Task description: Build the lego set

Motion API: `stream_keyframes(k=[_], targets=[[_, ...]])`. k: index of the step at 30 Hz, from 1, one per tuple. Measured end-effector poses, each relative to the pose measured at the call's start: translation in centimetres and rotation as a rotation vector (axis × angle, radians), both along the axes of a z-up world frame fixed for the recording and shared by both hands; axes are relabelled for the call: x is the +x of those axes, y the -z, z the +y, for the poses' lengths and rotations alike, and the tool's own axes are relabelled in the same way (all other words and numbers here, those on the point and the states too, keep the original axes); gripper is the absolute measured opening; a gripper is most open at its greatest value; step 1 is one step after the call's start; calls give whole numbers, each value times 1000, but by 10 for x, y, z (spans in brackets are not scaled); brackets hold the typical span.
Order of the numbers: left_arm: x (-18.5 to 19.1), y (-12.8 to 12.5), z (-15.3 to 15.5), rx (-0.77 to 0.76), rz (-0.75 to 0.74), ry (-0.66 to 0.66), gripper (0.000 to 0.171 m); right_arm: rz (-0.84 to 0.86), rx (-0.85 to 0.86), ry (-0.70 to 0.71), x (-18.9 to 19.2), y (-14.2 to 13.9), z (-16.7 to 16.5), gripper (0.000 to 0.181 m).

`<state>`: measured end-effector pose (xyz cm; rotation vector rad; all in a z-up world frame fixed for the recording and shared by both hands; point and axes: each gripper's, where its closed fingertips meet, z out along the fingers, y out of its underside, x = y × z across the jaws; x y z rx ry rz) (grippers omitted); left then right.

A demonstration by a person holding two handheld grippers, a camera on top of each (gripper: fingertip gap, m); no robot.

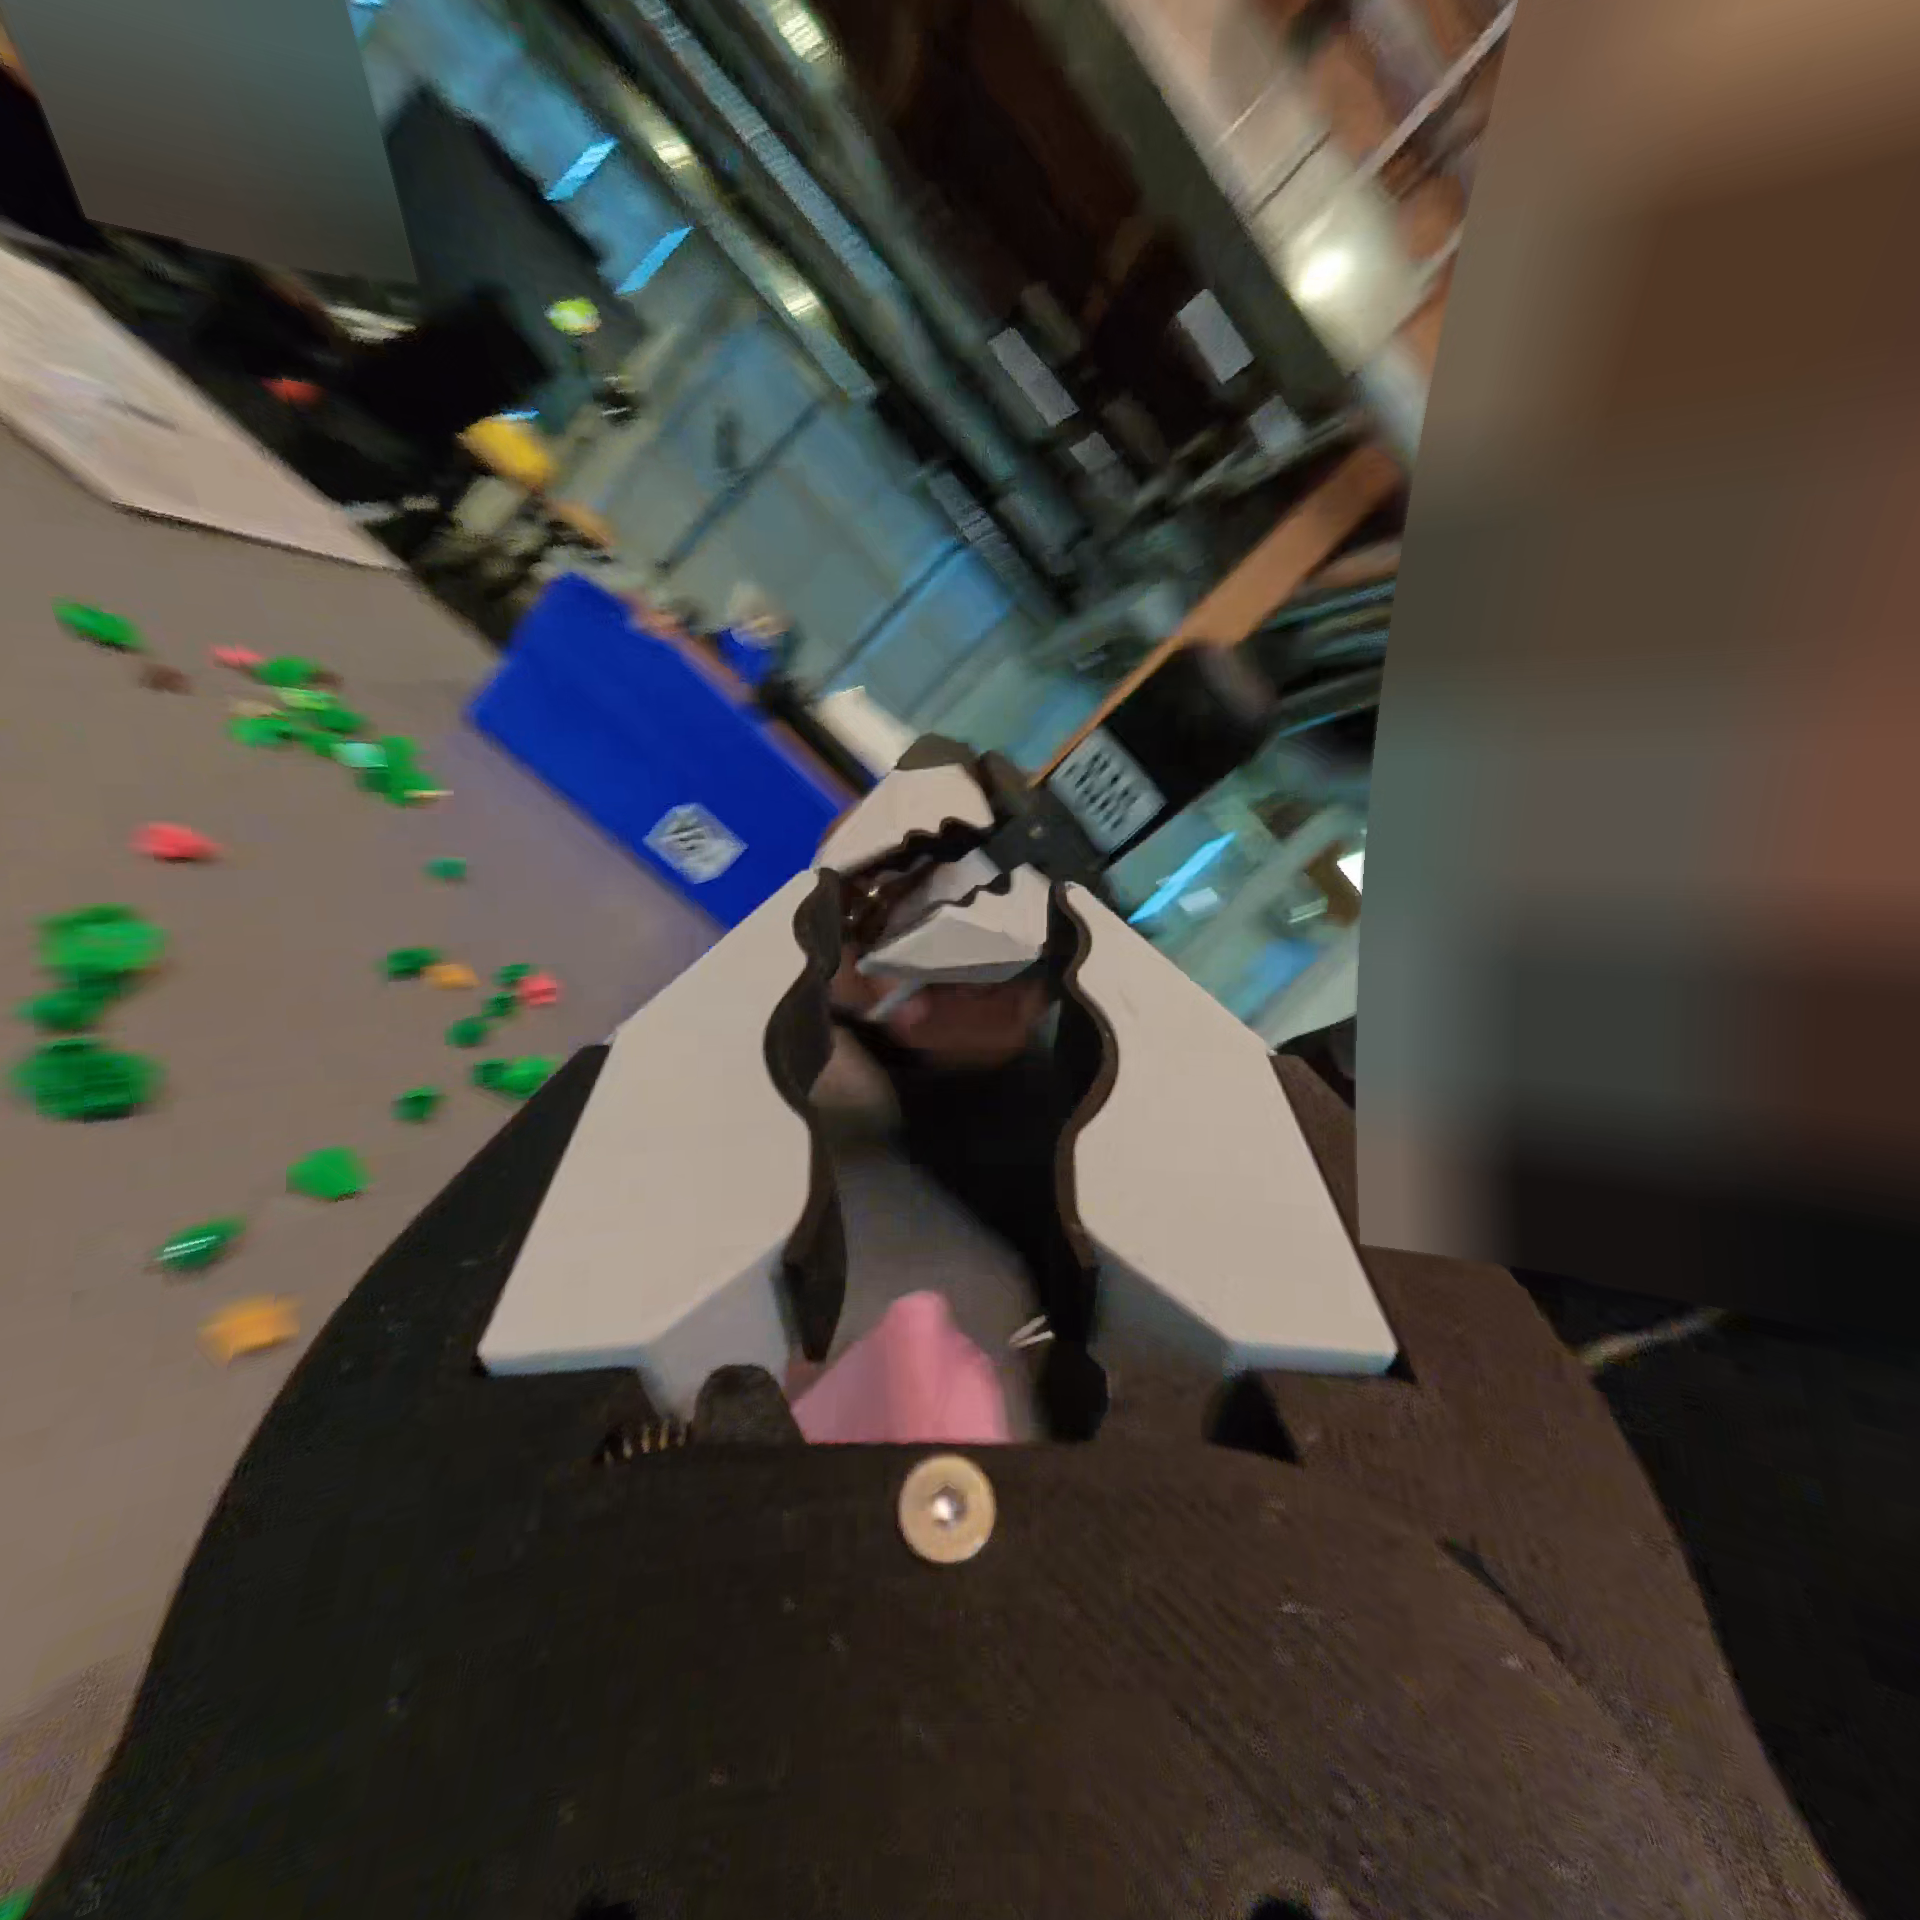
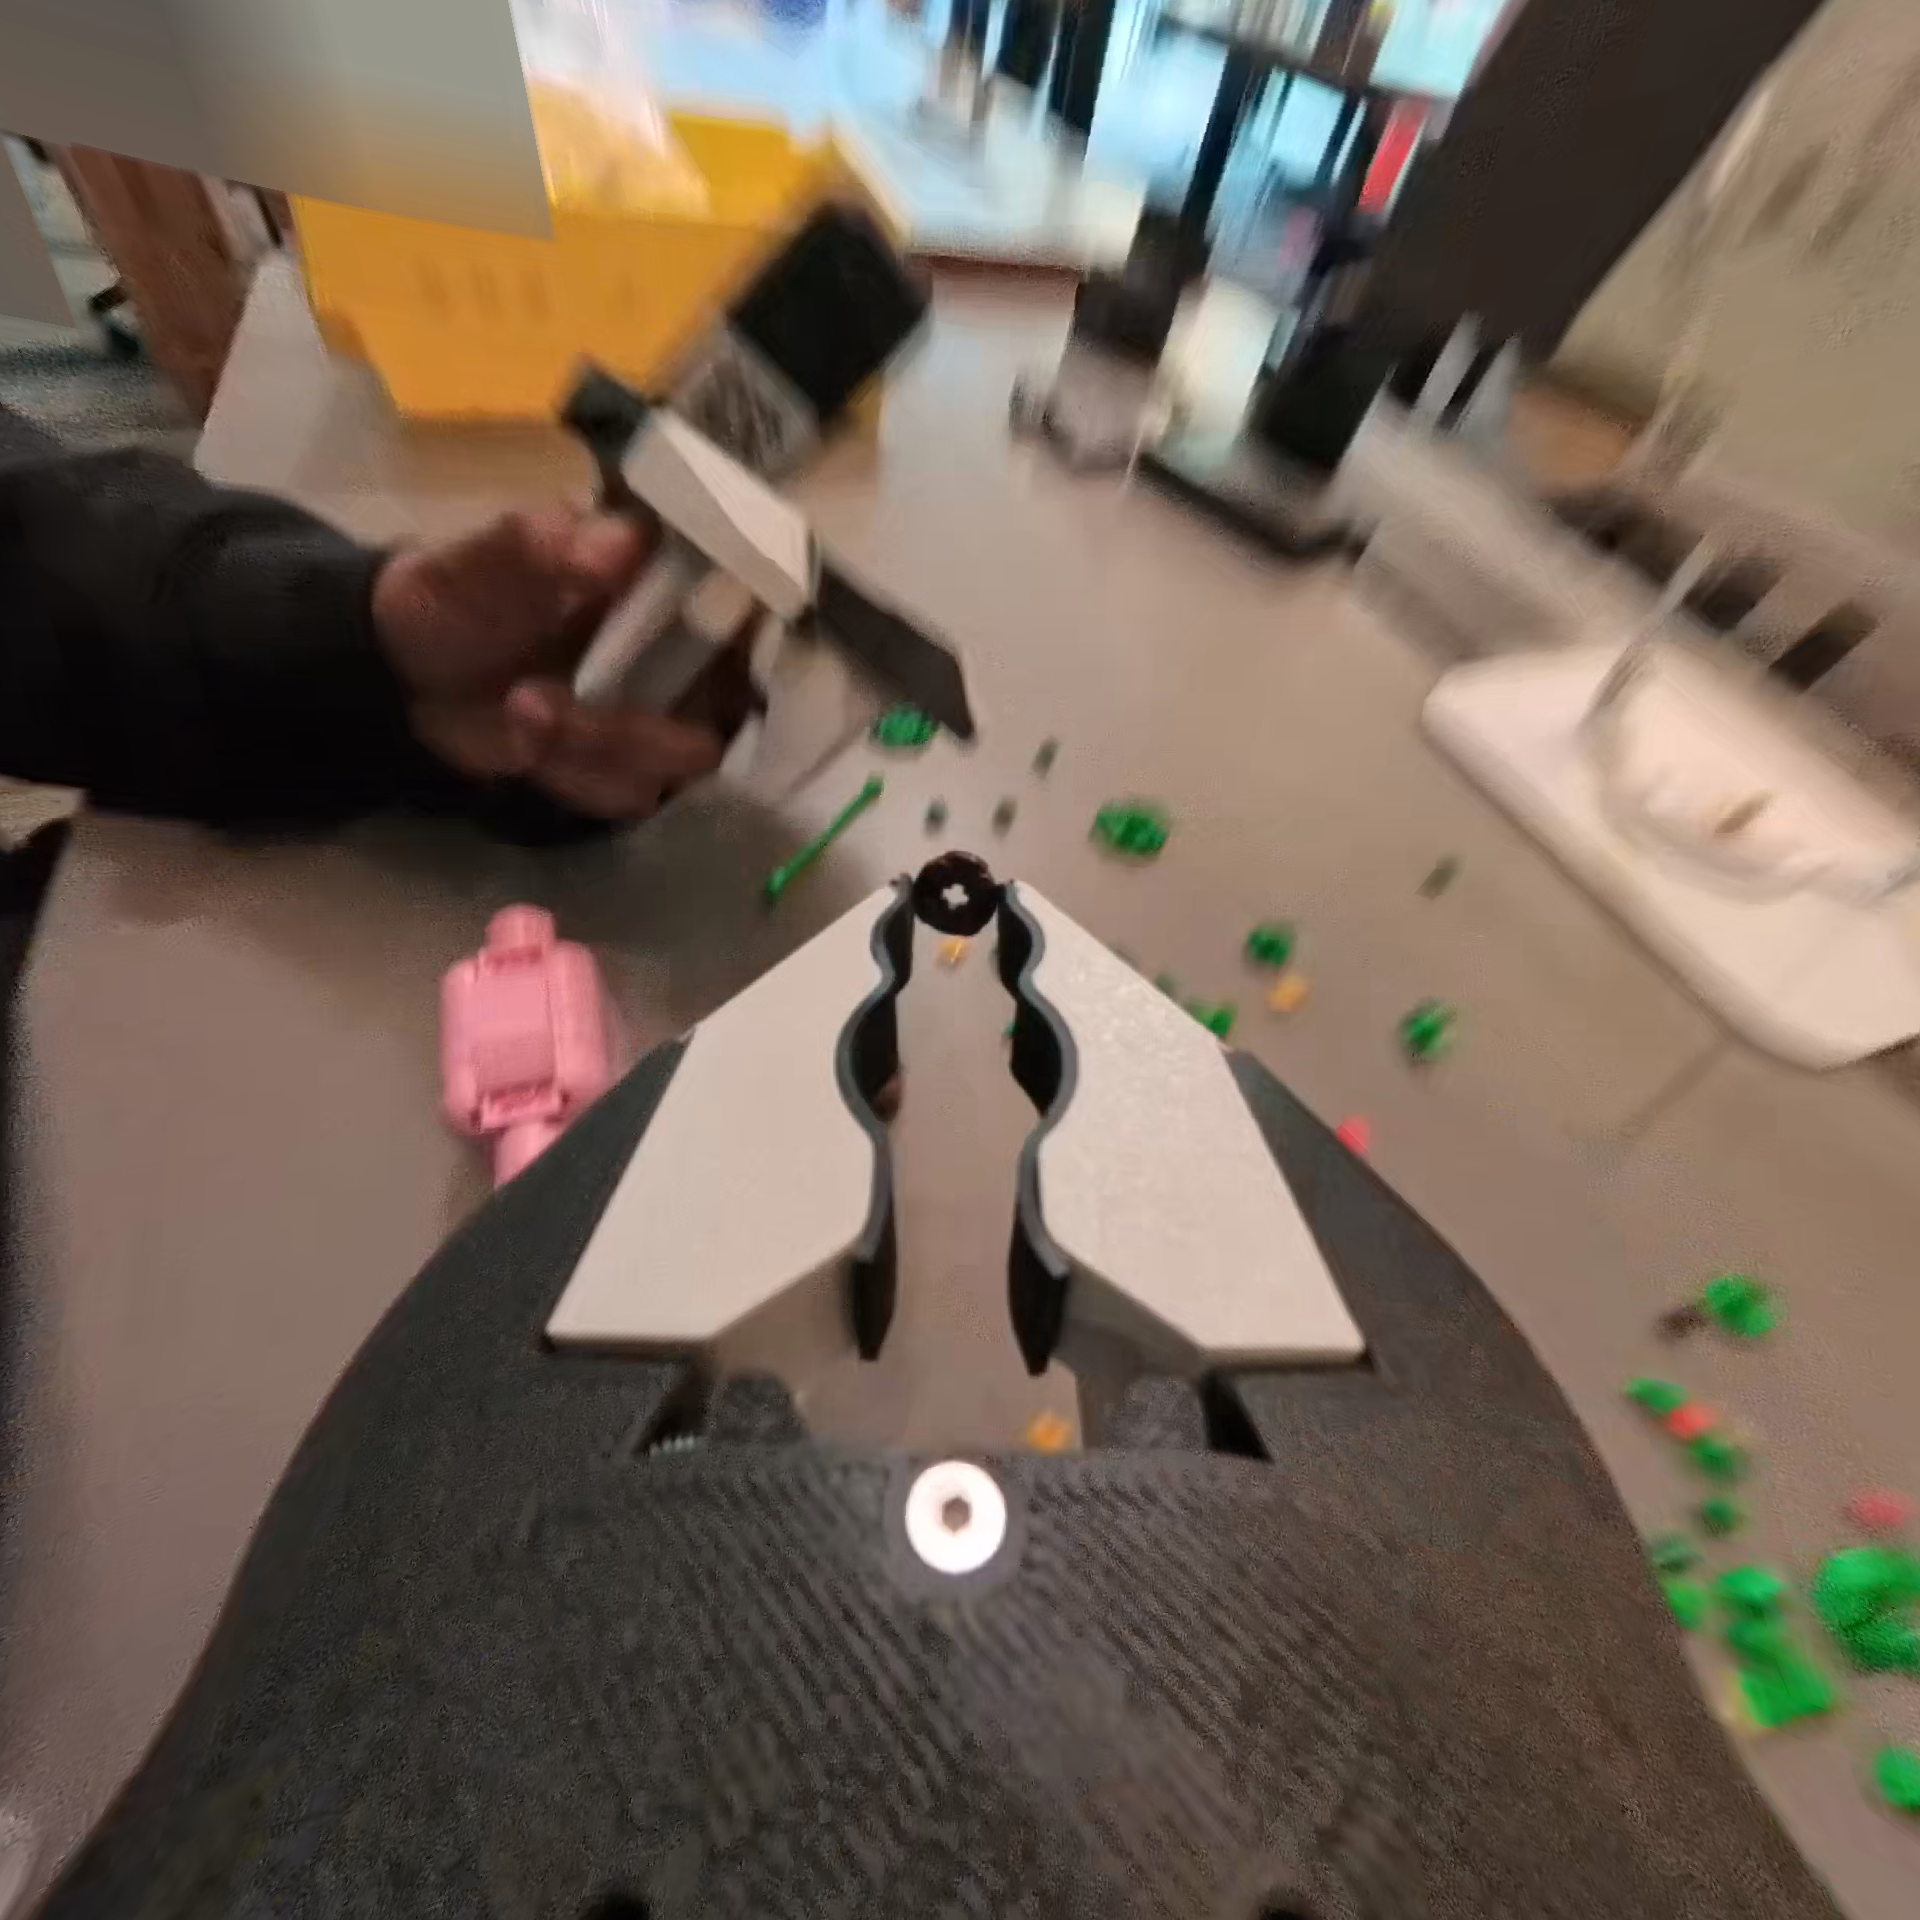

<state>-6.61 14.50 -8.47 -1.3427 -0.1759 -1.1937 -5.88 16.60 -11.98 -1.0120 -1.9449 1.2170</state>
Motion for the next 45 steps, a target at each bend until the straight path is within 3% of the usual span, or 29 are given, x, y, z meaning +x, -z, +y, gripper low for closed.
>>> stream_keyframes(k=[2,5,8,10,12,20,30,45], targets=[[-8,25,7,-138,247,-86,34,-234,-64,-23,3,35,-1,14],[-11,67,13,-329,558,-119,31,-337,-57,-44,4,64,-8,14],[-1,97,13,-451,714,-66,21,-357,61,-41,4,80,-10,14],[5,106,11,-484,786,-38,4,-344,132,-37,2,86,-10,14],[6,109,9,-493,834,-34,0,-322,153,-40,1,85,-12,14],[6,117,7,-547,809,2,10,-324,116,-52,-1,85,-14,15],[7,119,6,-562,794,25,10,-314,140,-69,1,84,-14,30],[13,127,4,-590,859,53,18,-295,-22,-222,9,82,-14,31]])
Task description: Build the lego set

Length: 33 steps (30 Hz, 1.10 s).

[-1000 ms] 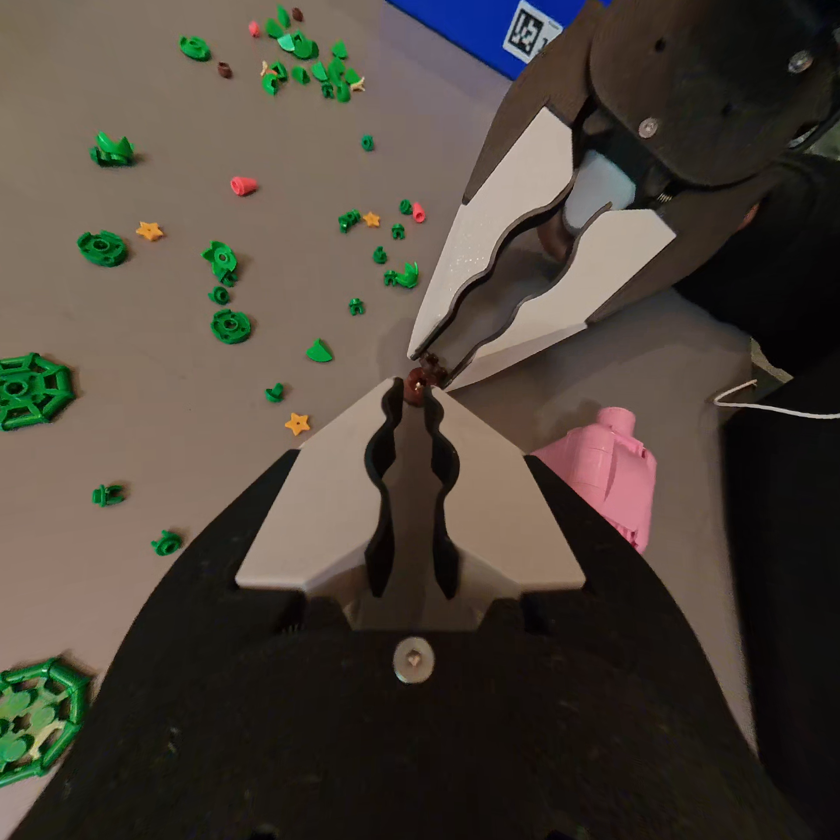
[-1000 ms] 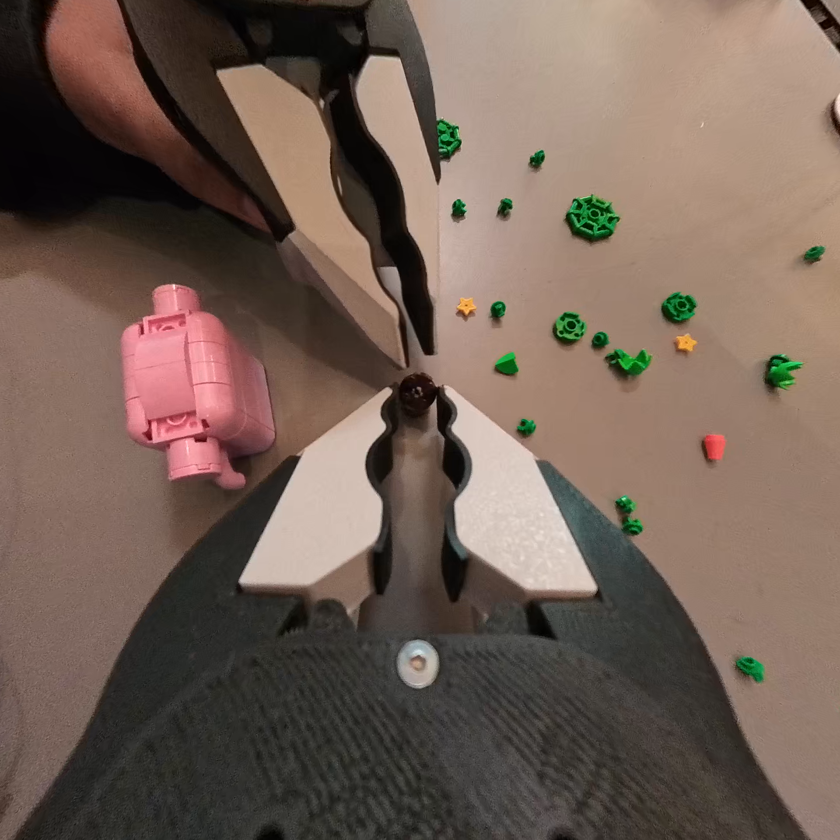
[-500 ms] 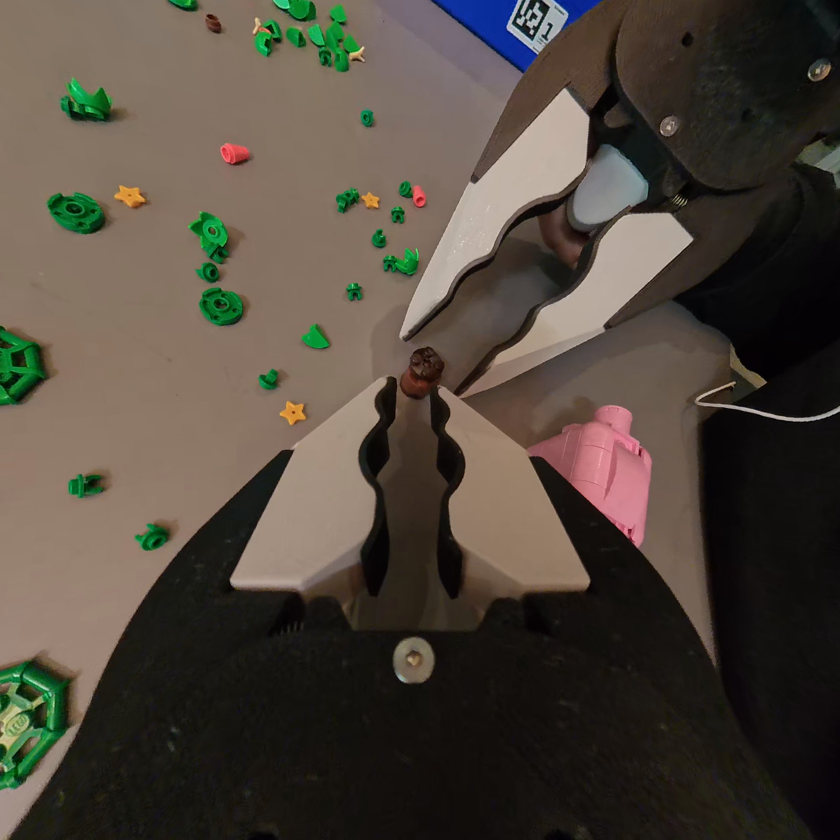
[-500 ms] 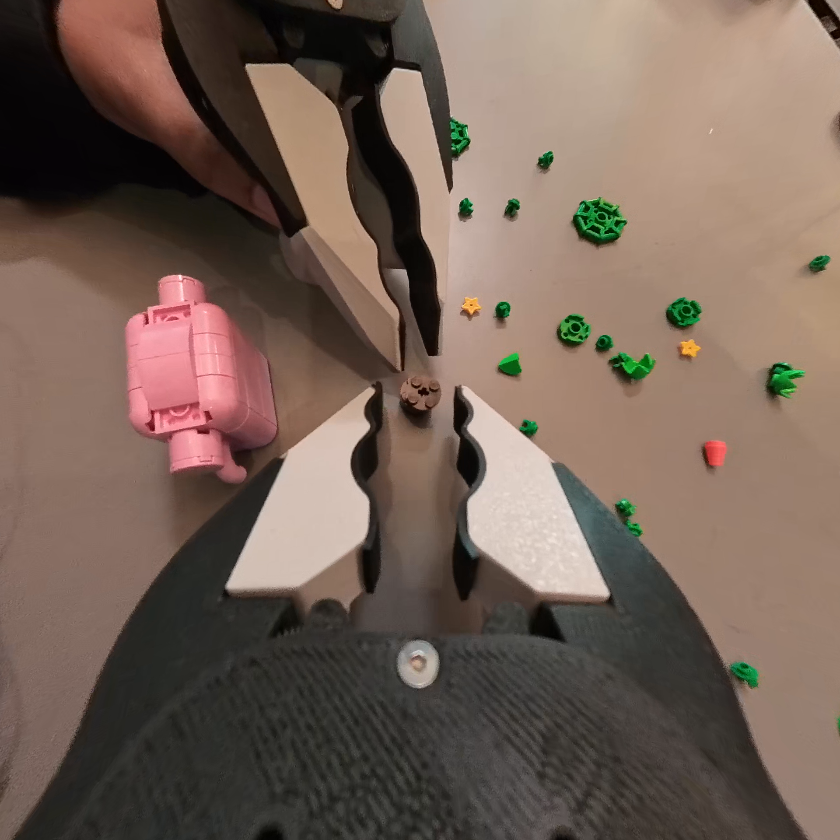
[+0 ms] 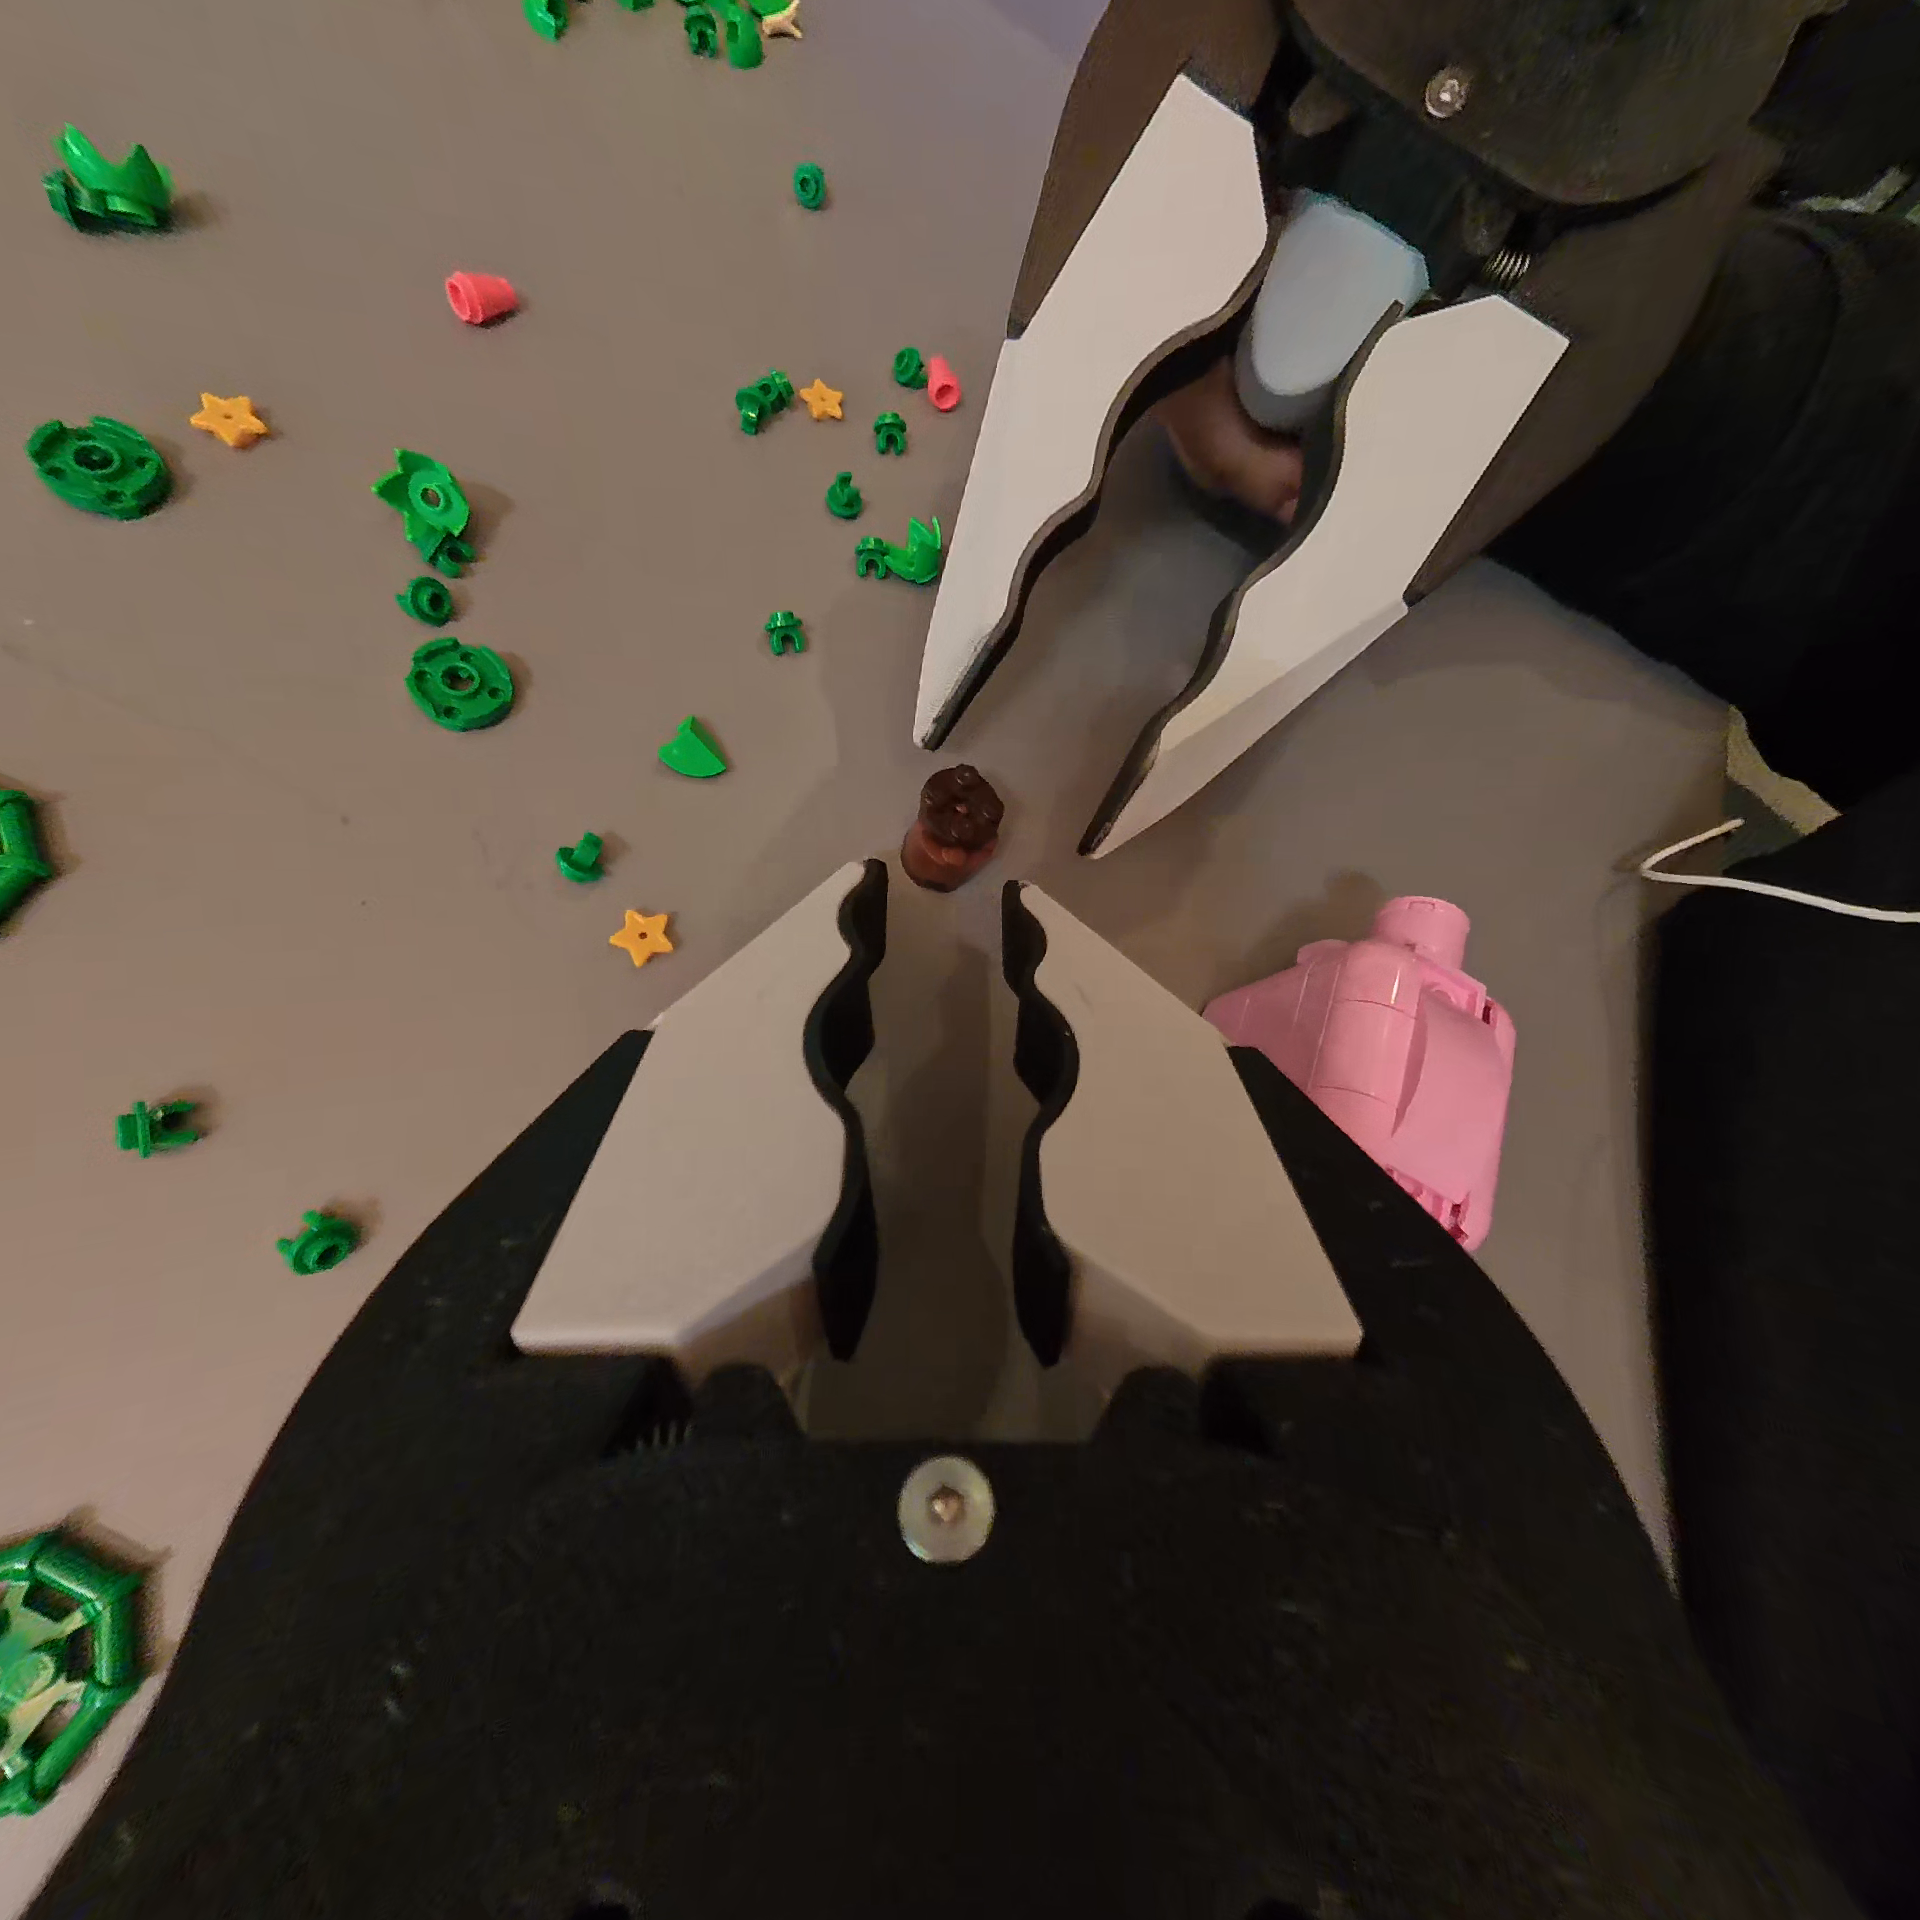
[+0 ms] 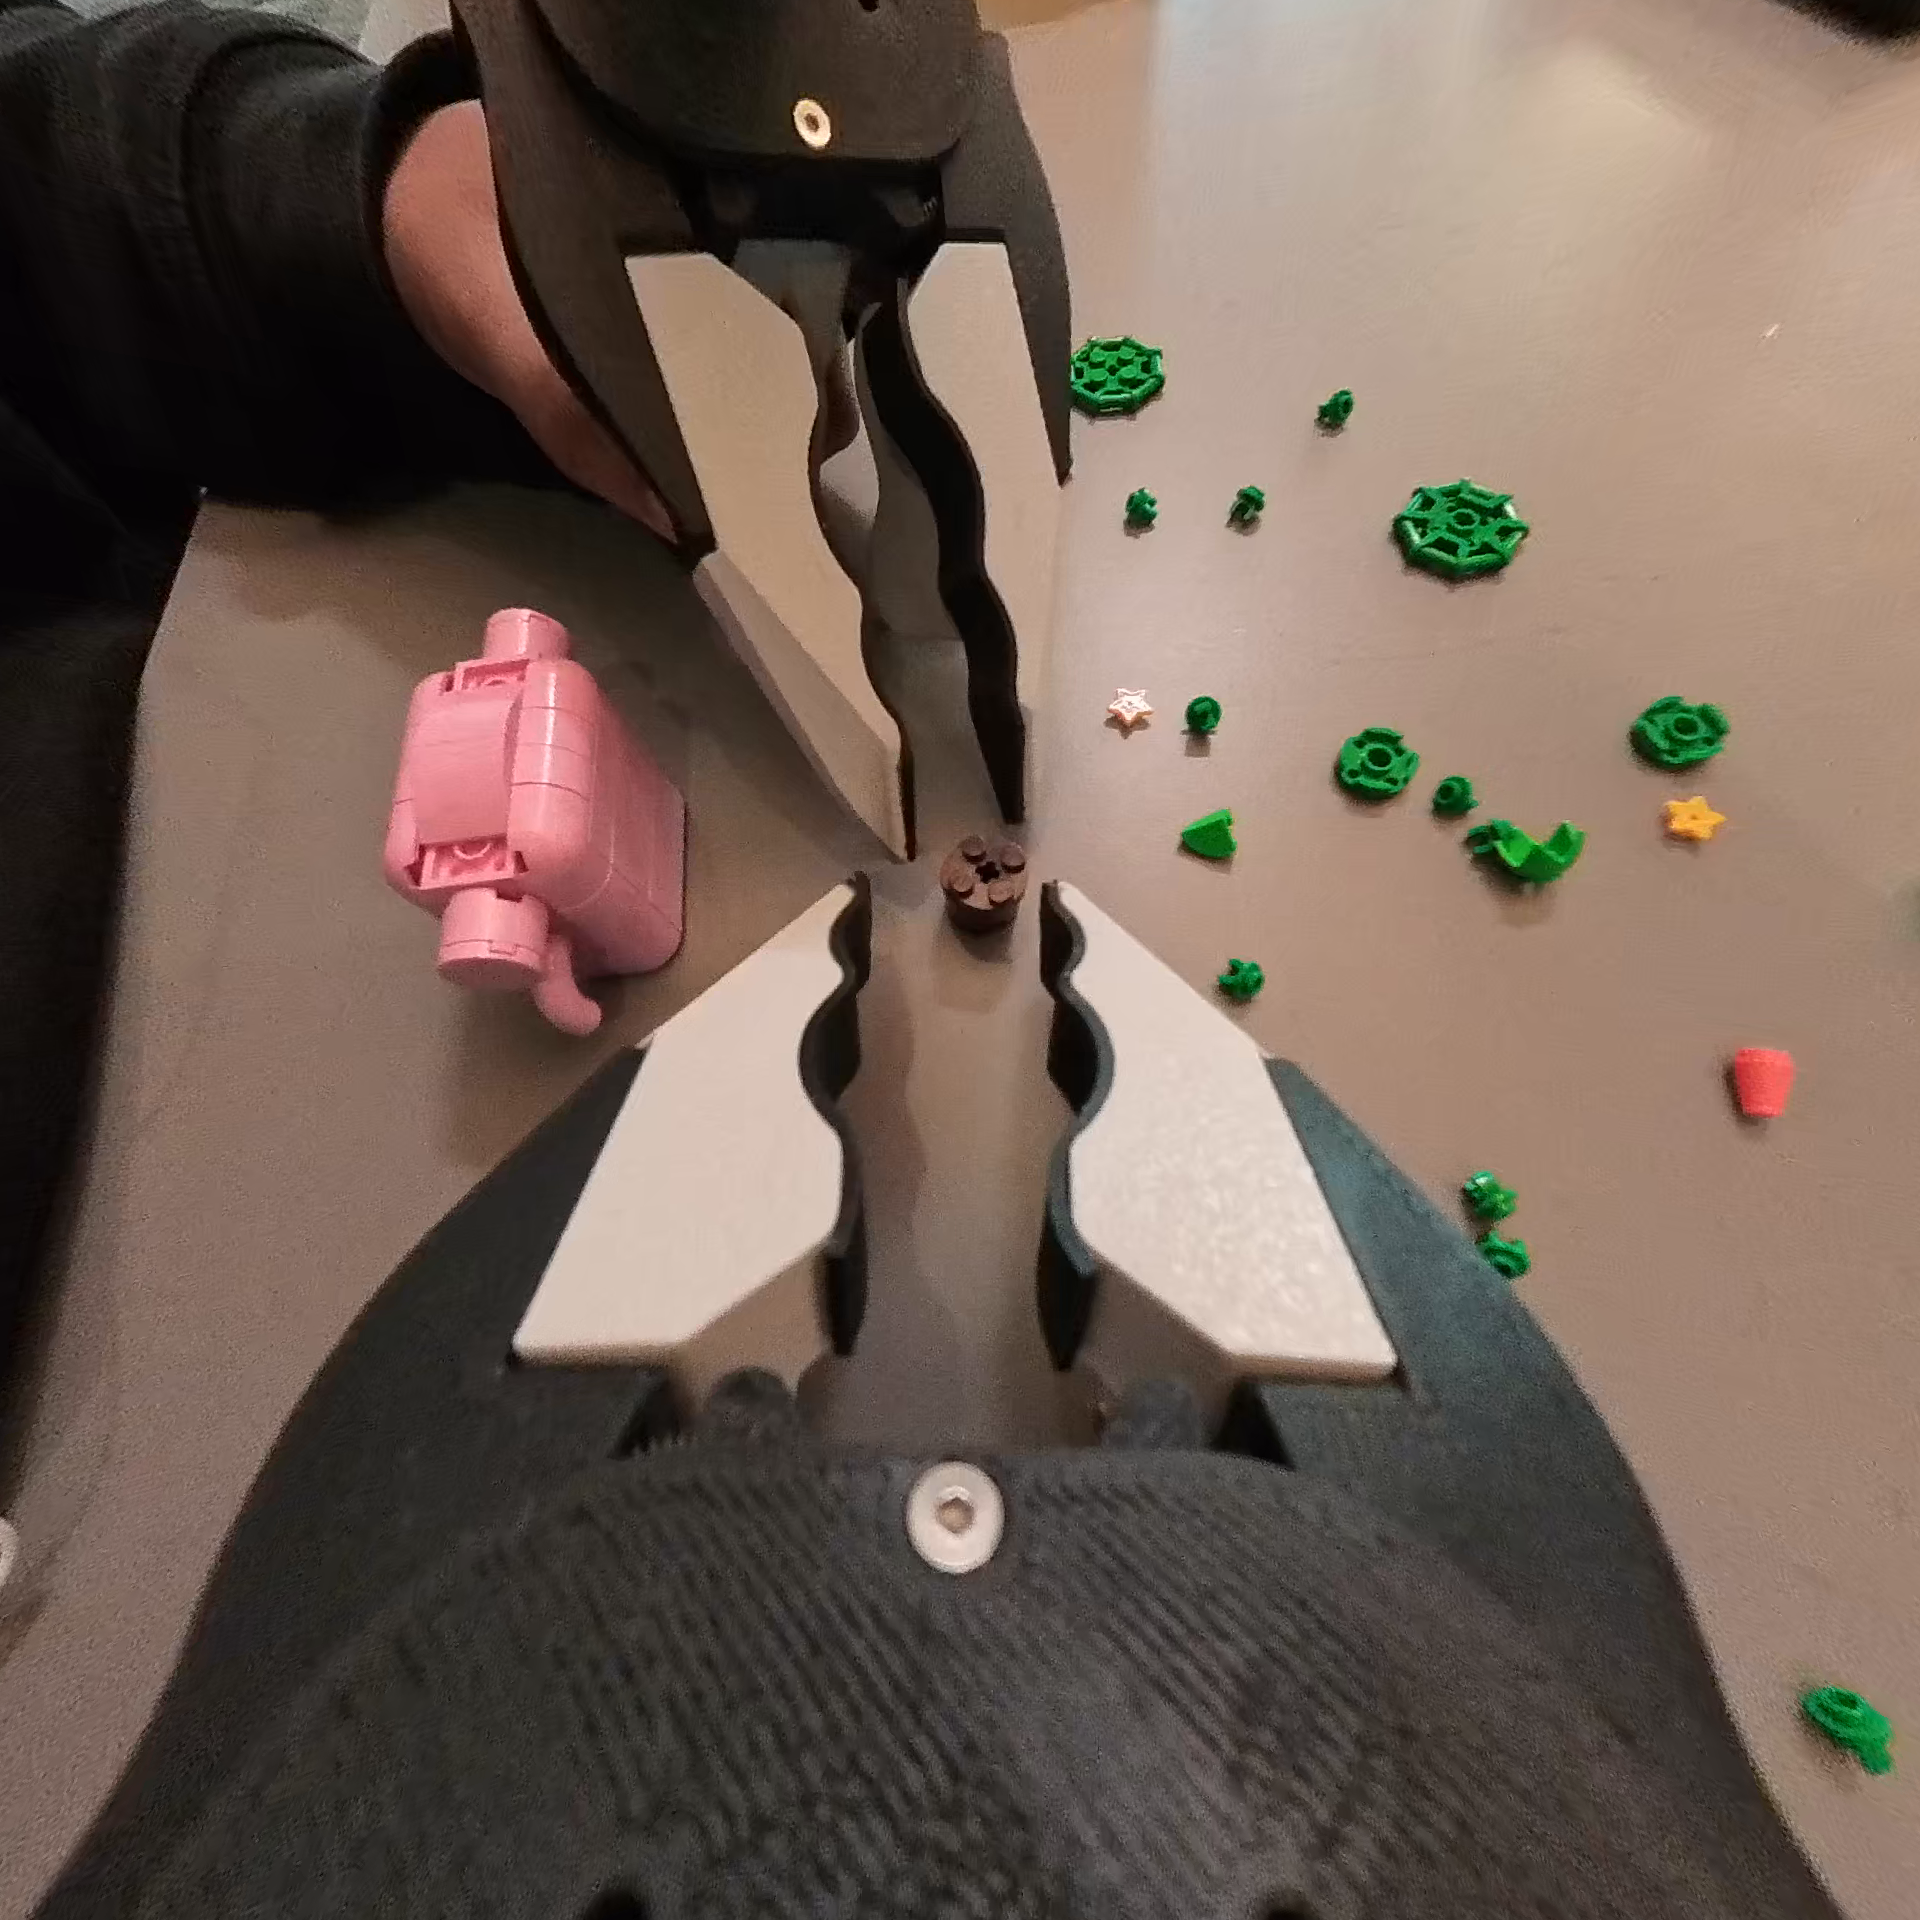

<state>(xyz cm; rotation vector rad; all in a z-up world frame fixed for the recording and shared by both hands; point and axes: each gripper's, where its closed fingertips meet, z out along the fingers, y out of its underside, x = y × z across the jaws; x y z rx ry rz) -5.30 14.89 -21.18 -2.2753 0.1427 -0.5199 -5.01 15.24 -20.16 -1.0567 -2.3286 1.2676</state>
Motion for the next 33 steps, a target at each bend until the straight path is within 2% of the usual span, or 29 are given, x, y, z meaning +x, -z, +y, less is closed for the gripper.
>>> stream_keyframes(k=[8,18,21,23,26,28,30,33], targets=[[0,1,0,-8,3,-1,16,0,24,-29,4,2,-4,26],[1,2,0,-8,6,2,15,80,61,6,-4,-3,-1,28],[1,1,0,-7,1,3,16,140,83,16,-7,-10,-2,18],[1,1,0,-8,0,4,16,191,74,44,-10,-20,-2,3],[1,2,0,-13,4,7,16,240,32,61,-13,-32,-6,0],[1,2,0,-14,7,7,16,200,45,68,-14,-23,-5,0],[1,3,0,-16,7,8,16,79,112,69,-12,3,-1,0],[1,3,0,-19,8,8,16,108,87,69,-12,-7,-2,0]])
